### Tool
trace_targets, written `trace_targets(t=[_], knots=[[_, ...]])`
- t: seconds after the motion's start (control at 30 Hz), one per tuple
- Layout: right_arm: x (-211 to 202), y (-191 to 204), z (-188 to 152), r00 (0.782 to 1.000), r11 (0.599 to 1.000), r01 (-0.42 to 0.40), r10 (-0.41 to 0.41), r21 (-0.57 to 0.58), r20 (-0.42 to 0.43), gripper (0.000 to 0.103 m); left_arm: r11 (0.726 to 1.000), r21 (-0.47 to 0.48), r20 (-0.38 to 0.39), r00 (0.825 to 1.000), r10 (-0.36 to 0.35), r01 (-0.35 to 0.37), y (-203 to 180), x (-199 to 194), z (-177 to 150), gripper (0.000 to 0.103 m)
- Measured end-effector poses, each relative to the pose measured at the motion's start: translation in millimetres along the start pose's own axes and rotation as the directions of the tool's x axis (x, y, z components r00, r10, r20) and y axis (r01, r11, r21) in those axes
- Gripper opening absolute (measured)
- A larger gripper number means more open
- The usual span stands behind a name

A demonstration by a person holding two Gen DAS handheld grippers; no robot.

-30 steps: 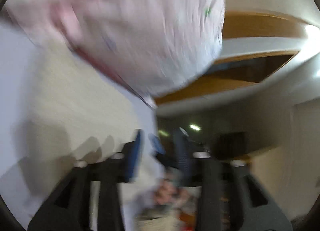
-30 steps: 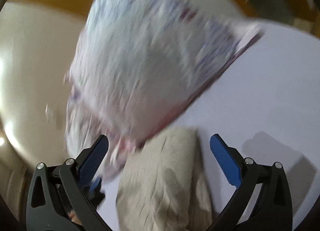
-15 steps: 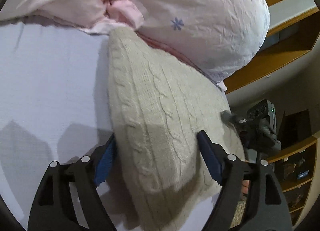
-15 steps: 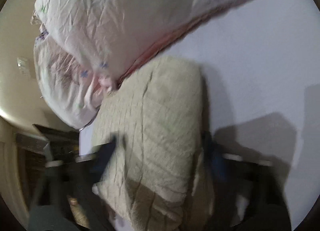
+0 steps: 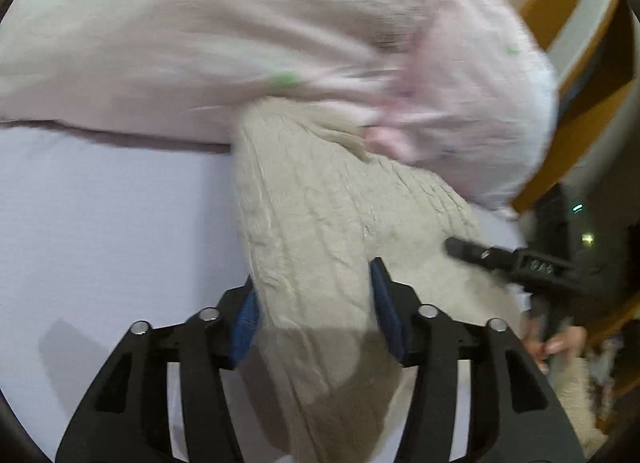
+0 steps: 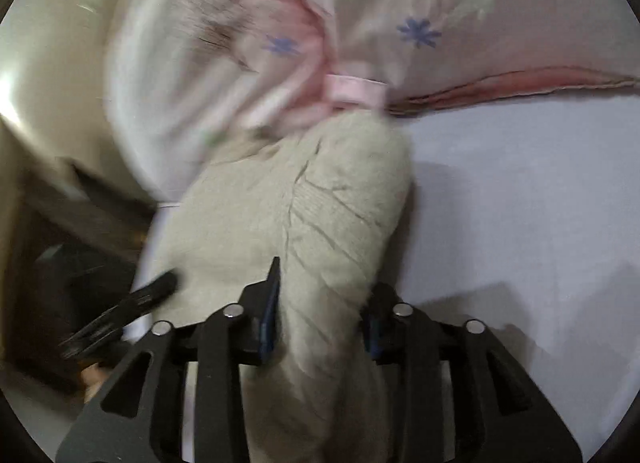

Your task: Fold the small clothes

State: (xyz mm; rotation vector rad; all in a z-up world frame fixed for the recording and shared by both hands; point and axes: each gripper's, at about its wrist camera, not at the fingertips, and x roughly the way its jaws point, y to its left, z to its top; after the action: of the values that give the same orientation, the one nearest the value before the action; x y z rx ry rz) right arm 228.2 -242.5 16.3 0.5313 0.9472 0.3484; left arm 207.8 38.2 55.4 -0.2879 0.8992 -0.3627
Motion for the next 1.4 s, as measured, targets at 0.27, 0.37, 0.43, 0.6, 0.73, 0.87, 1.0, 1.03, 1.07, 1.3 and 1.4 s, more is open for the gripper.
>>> trace_targets(t=[0.27,0.37,0.43,0.6,0.73,0.87,1.0,1.03,1.07,1.3,1.4], knots=[[-108.2,53.1,-68.7,0.709,0.79,0.612,-0.54,-0.017,0.454,0.101,0.965,0.089,0.129,0.964,0.234,-0.247,4.4,-76.3,-51.4,0.102],[-113.5,53.6,-102.9,0.791,0.836,0.547,-0.496,-0.051,0.358,0.101,0.942,0.137,0.059,0.952,0.301,-0.307,-14.1,-70.6,-79.9,0.102],[-98.6,60.0,-125.8,0.879,0.896,0.428,-0.384,-0.115,0.282,0.101,0.941,0.155,0.018,0.954,0.3,-0.299,-19.1,-60.5,-87.8,0.102],[-40.6,91.6,-156.8,0.875,0.856,0.477,-0.441,-0.2,0.199,0.101,0.924,0.2,-0.042,0.939,0.341,-0.326,-24.8,-34.9,-101.6,0.102],[-16.7,101.4,-162.0,0.854,0.825,0.517,-0.484,-0.226,0.189,0.101,0.911,0.22,-0.039,0.93,0.366,-0.349,-24.0,-24.8,-105.9,0.102],[-9.8,95.3,-162.2,0.844,0.817,0.537,-0.517,-0.211,0.146,0.101,0.909,0.211,-0.019,0.928,0.372,-0.36,-24.7,-24.9,-107.5,0.102],[-8.6,91.4,-162.6,0.837,0.815,0.546,-0.527,-0.194,0.147,0.101,0.908,0.212,-0.015,0.928,0.372,-0.36,-25.4,-23.7,-107.9,0.102],[-7.5,91.6,-162.1,0.837,0.815,0.546,-0.526,-0.195,0.147,0.101,0.908,0.212,-0.015,0.928,0.373,-0.362,-25.8,-24.2,-108.9,0.102],[-7.2,91.7,-162.1,0.837,0.815,0.547,-0.527,-0.195,0.147,0.101,0.908,0.212,-0.014,0.928,0.373,-0.362,-25.9,-23.7,-108.4,0.102],[-7.3,91.7,-162.5,0.837,0.815,0.547,-0.527,-0.194,0.147,0.101,0.908,0.214,-0.013,0.928,0.372,-0.361,-25.6,-23.9,-108.6,0.102],[-7.2,91.8,-162.9,0.837,0.815,0.547,-0.527,-0.194,0.147,0.101,0.908,0.213,-0.013,0.928,0.372,-0.361,-25.5,-23.9,-108.7,0.102]])
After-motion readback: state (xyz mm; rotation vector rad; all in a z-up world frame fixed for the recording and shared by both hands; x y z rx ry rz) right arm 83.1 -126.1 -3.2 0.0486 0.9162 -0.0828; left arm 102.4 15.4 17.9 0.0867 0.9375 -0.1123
